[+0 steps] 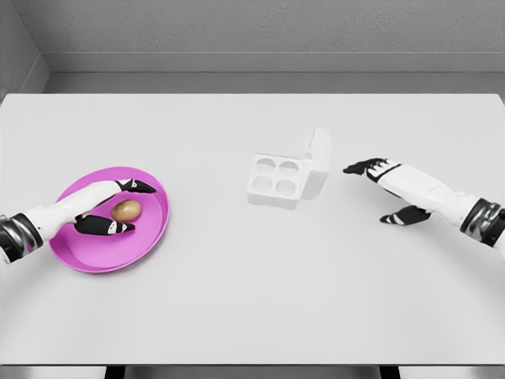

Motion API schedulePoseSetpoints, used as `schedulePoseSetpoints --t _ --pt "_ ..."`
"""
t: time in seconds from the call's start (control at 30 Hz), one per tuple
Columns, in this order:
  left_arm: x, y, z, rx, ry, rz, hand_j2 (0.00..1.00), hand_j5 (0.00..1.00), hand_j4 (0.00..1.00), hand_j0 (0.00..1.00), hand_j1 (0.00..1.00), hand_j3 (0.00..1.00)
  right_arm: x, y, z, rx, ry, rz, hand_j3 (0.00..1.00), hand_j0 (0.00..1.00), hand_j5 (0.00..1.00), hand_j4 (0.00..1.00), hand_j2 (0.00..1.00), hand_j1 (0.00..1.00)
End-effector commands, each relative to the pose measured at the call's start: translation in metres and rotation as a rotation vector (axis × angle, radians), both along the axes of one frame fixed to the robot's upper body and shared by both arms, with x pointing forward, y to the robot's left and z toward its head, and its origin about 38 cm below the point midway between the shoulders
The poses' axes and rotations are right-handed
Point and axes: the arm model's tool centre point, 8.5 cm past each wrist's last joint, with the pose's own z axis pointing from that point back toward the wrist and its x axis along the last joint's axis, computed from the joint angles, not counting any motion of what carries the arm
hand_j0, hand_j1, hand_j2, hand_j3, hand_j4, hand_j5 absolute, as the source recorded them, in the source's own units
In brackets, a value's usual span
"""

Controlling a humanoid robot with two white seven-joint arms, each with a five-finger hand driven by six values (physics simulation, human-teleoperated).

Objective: Pack egg into the box and close the box lid

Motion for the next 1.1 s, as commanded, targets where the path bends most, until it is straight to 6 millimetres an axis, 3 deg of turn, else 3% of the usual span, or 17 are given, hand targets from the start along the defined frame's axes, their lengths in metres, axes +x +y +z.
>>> schedulePoseSetpoints --t 0.0,0.07,0.8,0.9,1.07 --pt "0.0 0.001 0.0 -0.003 0.002 0.003 0.77 0.77 0.77 0.77 0.77 0.77 -0.003 0.002 0.002 0.015 -0.013 0.039 1.0 1.0 1.0 1.0 1.0 1.0" --pt "0.0 0.0 -0.001 -0.002 0.004 0.001 0.73 0.73 0.73 0.73 0.73 0.73 0.0 0.002 0.008 0.015 -0.027 0.044 1.0 1.0 1.0 1.0 1.0 1.0" --pt "0.001 0.004 -0.005 -0.009 0.013 0.02 0.73 0.73 0.73 0.73 0.73 0.73 0.01 -0.004 0.018 0.004 -0.051 0.032 1.0 1.0 1.0 1.0 1.0 1.0" --pt "0.0 0.002 -0.005 -0.01 0.015 0.014 0.65 0.65 0.65 0.65 0.65 0.65 0.01 -0.004 0.019 0.004 -0.052 0.033 1.0 1.0 1.0 1.0 1.0 1.0" --pt "-0.001 0.003 -0.006 -0.008 0.018 0.016 0.63 0.63 0.63 0.63 0.63 0.63 0.011 -0.005 0.018 0.003 -0.05 0.03 1.0 1.0 1.0 1.0 1.0 1.0"
